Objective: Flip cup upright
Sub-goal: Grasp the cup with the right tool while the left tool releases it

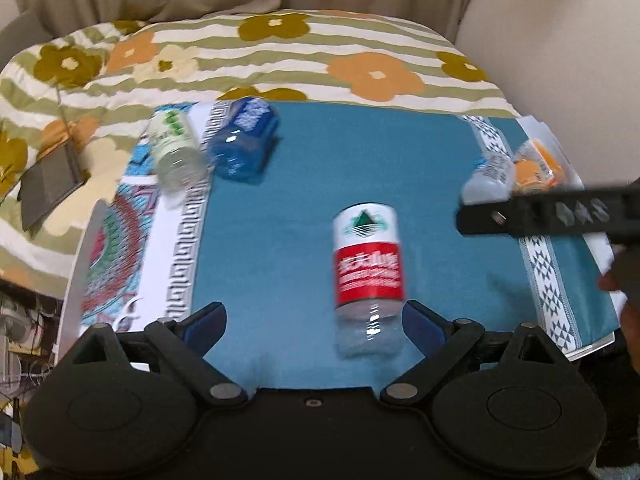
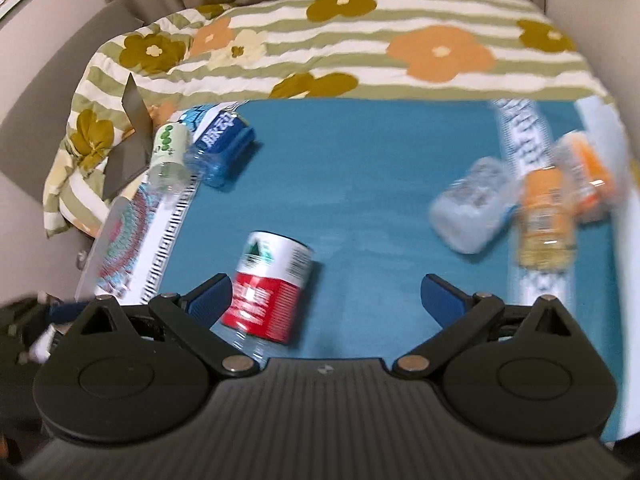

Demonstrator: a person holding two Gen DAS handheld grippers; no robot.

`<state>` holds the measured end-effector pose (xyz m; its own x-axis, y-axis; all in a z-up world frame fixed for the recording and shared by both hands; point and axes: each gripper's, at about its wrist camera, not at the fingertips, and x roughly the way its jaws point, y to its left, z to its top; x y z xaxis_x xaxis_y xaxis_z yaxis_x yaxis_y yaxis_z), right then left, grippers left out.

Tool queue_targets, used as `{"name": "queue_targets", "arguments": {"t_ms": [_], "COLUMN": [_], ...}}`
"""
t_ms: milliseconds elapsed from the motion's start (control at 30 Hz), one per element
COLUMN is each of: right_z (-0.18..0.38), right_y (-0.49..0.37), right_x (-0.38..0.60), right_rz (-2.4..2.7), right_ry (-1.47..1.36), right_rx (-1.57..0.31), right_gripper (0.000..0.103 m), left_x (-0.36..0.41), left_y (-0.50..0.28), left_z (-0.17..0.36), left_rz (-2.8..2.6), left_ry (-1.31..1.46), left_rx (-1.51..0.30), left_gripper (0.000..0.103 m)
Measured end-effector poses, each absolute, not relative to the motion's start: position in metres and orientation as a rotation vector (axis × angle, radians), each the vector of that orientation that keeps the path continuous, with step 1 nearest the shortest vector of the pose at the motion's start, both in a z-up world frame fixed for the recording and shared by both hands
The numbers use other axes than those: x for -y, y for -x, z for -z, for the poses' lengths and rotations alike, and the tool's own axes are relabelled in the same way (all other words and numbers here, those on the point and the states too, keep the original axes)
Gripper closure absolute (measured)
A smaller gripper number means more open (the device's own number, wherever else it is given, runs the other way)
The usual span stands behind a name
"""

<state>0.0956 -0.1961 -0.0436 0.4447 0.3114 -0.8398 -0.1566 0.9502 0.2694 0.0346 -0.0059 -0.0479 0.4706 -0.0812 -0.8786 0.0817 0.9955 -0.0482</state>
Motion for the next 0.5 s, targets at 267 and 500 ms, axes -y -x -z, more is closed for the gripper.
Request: {"name": "queue_targets", "arguments": {"t_ms": [267,500], "right_z": [0.086,0.114], "right_y": [-0.143,-0.163], "right_x": [0.164,0.152], "right_rz": [-0.243,-0.212], "right_ry": [-0.309,-0.373], "right_rx": [-1.221,-1.323], "right_gripper": [0.000,0.017], "left_x": [-0.049,-0.077], "left_y": [-0.030,-0.032], "left_z": [0.057,0.069], "left_rz": [0.089,0.099], "left_ry": [0.063,0.093], "left_rx": [-1.097,-1.120], "left_gripper": [0.006,0.006]}}
